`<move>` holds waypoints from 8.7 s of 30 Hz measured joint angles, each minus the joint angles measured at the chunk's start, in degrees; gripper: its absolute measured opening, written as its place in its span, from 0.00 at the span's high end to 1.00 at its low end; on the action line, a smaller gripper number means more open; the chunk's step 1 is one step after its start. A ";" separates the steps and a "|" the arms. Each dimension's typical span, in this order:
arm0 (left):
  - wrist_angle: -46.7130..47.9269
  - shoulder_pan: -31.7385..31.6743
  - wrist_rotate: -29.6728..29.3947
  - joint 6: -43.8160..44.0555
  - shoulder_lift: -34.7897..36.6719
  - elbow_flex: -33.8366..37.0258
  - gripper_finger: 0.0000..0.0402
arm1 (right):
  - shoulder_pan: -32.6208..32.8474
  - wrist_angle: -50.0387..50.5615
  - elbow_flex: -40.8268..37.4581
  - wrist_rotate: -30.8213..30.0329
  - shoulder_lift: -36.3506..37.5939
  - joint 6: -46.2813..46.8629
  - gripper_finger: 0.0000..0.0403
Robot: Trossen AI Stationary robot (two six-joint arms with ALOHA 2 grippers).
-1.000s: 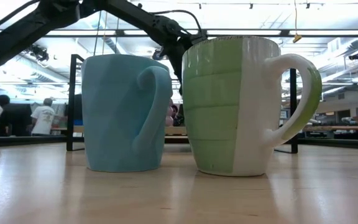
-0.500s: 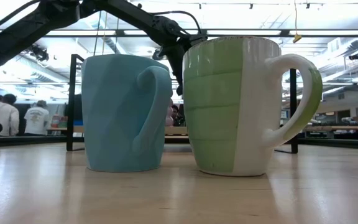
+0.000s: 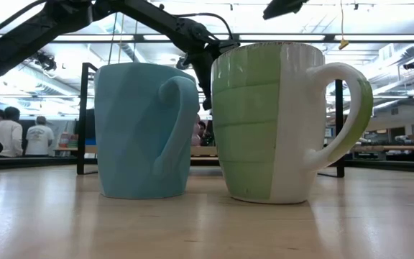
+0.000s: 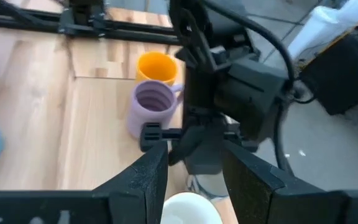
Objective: Place coffee mugs
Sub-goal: Put the blue white mug onto the shelf, then put the blue patterned mug on the shelf
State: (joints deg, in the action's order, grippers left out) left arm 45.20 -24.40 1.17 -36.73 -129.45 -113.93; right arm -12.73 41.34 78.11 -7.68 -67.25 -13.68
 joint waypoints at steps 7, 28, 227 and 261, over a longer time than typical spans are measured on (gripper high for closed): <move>1.37 0.02 0.04 0.00 0.00 0.00 0.89 | 0.62 -11.71 -15.14 -3.09 9.67 3.63 0.62; 2.00 0.26 -2.74 0.13 0.22 0.00 0.92 | 12.97 -46.15 -45.64 -22.78 23.55 4.63 0.62; 1.04 25.31 -5.59 29.93 35.60 25.97 0.57 | 30.20 -54.67 -56.52 -33.79 32.65 -0.58 0.62; -55.33 35.20 -13.45 31.66 60.88 75.84 0.57 | 26.77 -15.91 -20.85 -14.74 4.25 15.56 0.62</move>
State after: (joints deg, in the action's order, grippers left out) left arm -10.13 10.80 -12.29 -5.07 -68.56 -38.09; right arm 14.05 25.43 57.26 -22.41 -63.00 1.88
